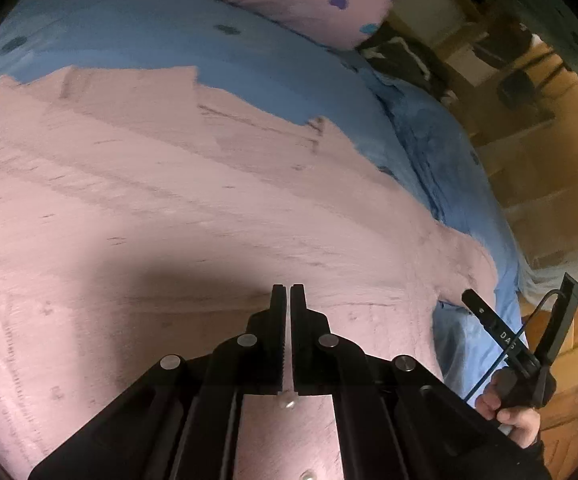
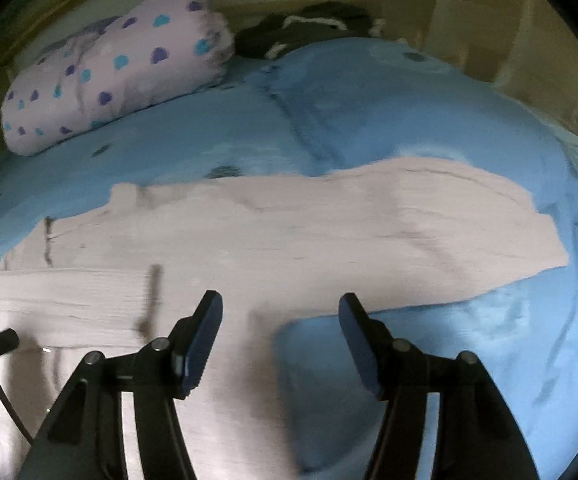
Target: Fold small clothes
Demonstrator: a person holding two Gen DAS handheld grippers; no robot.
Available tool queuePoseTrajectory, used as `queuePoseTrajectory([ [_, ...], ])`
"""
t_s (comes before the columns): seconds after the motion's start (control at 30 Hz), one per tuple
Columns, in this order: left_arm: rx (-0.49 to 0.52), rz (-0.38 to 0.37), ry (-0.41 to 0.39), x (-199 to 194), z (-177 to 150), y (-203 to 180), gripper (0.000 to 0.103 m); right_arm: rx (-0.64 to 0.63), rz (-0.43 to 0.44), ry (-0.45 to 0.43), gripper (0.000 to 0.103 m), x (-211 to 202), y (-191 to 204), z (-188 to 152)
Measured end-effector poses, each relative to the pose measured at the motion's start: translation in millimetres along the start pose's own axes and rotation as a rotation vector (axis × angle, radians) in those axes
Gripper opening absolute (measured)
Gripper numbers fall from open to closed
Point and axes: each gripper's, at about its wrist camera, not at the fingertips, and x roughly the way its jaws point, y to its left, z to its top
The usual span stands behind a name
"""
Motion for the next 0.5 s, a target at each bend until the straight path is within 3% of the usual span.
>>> queuePoseTrajectory([
  [0.1, 0.071, 0.01, -0.005, 13.8, -1.6, -14.0, 0.0, 0.063, -0.034, 0.007, 0.064, -0.9, -41.7, -4.5],
  [0.2, 0.151, 0.067, -0.022, 33.7, -8.6, -25.2, 0.0, 0.156, -0.117, -0.003, 0.068, -2.7, -104.2, -17.5],
  [0.37, 0.207, 0.112, -0.07, 52.7, -25.5, -31.7, 0.0, 0.328, -0.203, -0.026, 0.072, -0.7, -197.8, -34.6],
  [0.47, 0.227, 0.126, -0.104, 54.6, -31.8, -31.6, 0.0, 0.62, -0.106, -0.045, 0.077, 16.0, -272.9, -37.6],
  [0.5, 0.229, 0.123, -0.114, 56.0, -34.4, -30.1, 0.0, 0.769, 0.007, -0.111, 0.078, 20.1, -301.3, -39.7],
])
